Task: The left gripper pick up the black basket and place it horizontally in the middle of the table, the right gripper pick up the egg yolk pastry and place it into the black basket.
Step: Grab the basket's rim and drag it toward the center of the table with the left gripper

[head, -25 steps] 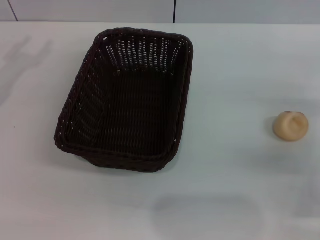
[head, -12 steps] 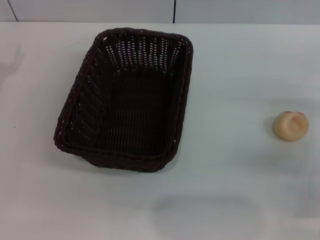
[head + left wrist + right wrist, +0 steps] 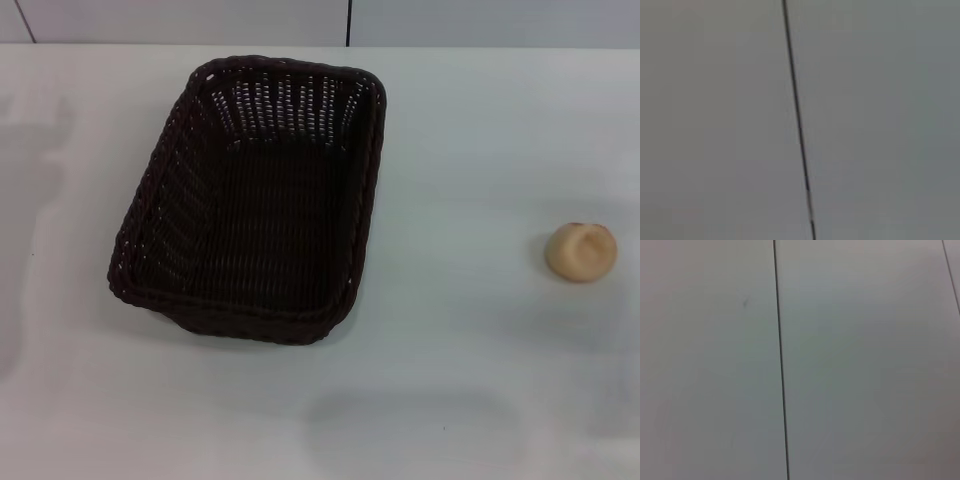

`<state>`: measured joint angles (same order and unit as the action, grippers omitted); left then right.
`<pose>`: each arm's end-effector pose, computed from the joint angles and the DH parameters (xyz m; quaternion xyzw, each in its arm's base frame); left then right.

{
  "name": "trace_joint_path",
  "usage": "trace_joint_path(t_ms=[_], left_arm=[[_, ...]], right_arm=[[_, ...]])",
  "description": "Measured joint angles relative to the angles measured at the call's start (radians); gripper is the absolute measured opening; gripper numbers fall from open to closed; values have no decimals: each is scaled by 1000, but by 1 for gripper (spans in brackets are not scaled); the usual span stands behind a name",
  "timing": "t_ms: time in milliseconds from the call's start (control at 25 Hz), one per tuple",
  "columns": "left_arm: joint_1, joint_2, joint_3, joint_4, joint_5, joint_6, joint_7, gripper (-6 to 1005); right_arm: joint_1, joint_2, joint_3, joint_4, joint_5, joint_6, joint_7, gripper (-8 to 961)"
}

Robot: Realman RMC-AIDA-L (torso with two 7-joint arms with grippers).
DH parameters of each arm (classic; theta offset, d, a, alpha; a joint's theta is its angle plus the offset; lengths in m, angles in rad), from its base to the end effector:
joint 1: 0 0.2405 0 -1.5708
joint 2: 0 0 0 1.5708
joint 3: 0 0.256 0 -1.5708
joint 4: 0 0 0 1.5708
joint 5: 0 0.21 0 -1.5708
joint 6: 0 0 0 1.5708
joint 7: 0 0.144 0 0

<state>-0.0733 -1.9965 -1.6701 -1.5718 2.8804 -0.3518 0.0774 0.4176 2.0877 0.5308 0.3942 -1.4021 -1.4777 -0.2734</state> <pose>-0.2593 0.3648 0.1347 -0.6866 -0.3083 -0.1201 0.6474 0.3197 0.3104 0.0220 -0.4751 0.2255 0.3026 0.7949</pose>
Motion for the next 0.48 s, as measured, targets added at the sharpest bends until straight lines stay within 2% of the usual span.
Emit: trace_joint_path(t_ms=[240, 480], left_arm=[[-68, -10, -8, -80, -29, -247, 53, 729], [-179, -46, -104, -121, -179, -536, 205, 727]], right_arm=[[-2, 0, -2, 0, -1, 1, 4, 830], [-1, 0, -2, 0, -3, 0, 5, 830]])
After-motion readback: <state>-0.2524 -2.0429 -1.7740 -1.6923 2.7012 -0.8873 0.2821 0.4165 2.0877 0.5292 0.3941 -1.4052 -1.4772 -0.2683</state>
